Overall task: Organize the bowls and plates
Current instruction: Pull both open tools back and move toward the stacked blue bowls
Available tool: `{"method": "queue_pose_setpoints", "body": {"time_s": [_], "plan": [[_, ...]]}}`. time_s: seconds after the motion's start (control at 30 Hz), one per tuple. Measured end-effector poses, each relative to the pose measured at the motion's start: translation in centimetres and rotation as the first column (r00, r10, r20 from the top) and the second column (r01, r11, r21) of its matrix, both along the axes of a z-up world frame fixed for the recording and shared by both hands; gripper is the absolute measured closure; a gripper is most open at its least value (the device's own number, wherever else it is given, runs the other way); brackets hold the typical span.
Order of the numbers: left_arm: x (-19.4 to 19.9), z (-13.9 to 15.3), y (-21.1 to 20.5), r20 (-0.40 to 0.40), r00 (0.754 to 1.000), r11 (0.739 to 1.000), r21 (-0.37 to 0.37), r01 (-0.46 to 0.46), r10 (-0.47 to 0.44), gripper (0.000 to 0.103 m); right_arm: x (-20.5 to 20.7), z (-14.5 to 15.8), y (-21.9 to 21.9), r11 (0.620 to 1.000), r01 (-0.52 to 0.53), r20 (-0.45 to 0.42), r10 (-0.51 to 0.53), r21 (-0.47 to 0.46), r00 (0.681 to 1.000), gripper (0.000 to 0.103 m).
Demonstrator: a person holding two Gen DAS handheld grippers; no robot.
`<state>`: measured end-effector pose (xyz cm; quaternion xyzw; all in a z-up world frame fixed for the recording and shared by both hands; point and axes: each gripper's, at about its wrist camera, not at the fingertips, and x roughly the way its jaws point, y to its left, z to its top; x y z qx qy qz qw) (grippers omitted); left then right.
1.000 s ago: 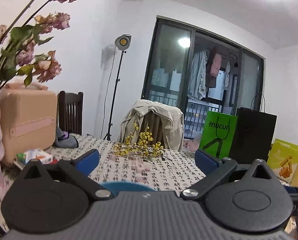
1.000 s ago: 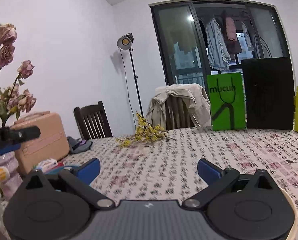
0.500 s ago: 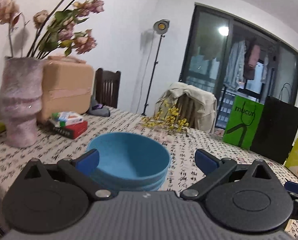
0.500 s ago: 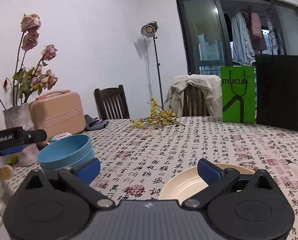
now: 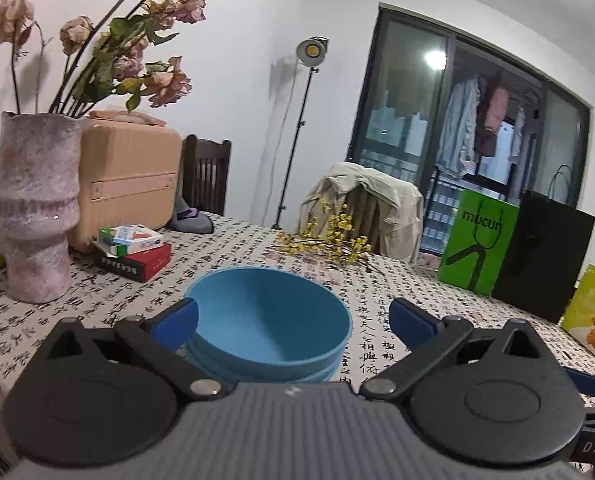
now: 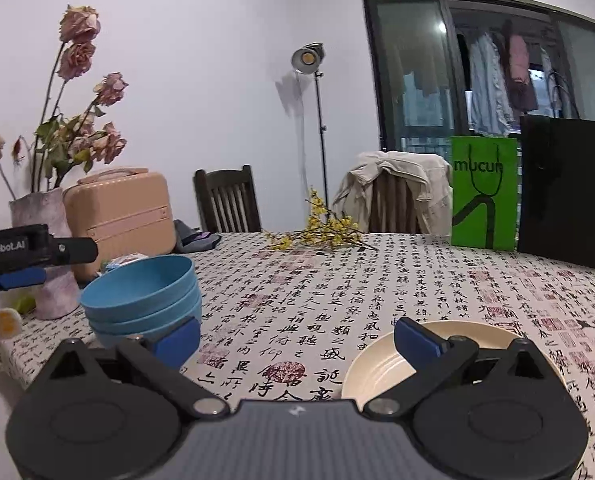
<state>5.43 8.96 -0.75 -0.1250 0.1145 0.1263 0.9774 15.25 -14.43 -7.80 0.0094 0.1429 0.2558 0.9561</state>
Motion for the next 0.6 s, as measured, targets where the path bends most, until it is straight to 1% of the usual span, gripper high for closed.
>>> {"method": "queue_pose_setpoints", "body": {"time_s": [0.13, 0.33, 0.53, 0.6], "plan": [[-0.4, -0.2, 1.4, 0.007, 0.999, 0.999, -0.009, 0.032, -0.032, 0.0, -0.4, 0.0, 1.0, 0.999, 0.03, -0.019, -0.03, -0.012, 0.999, 0.0], [-1.9, -0.4, 3.2, 0.018, 1.0, 0.999, -0.028, 0.018, -0.018, 0.0, -0.7, 0.5, 2.2, 0.998, 0.045, -0.03, -0.046, -0.041, 0.998, 0.0], [-2.2, -0.3, 4.3, 0.017, 1.0, 1.0, -0.005, 0.01, -0.01, 0.0, -0.3, 0.9, 3.4, 0.999, 0.038, -0.033, -0.039, -0.027, 0.999, 0.0], [-2.2, -0.3, 4.7, 0.02, 1.0, 1.0, -0.008, 0.011, -0.011, 0.0, -0.1, 1.0, 3.9, 0.999, 0.034, -0.039, -0.035, -0.026, 0.999, 0.0]]}}
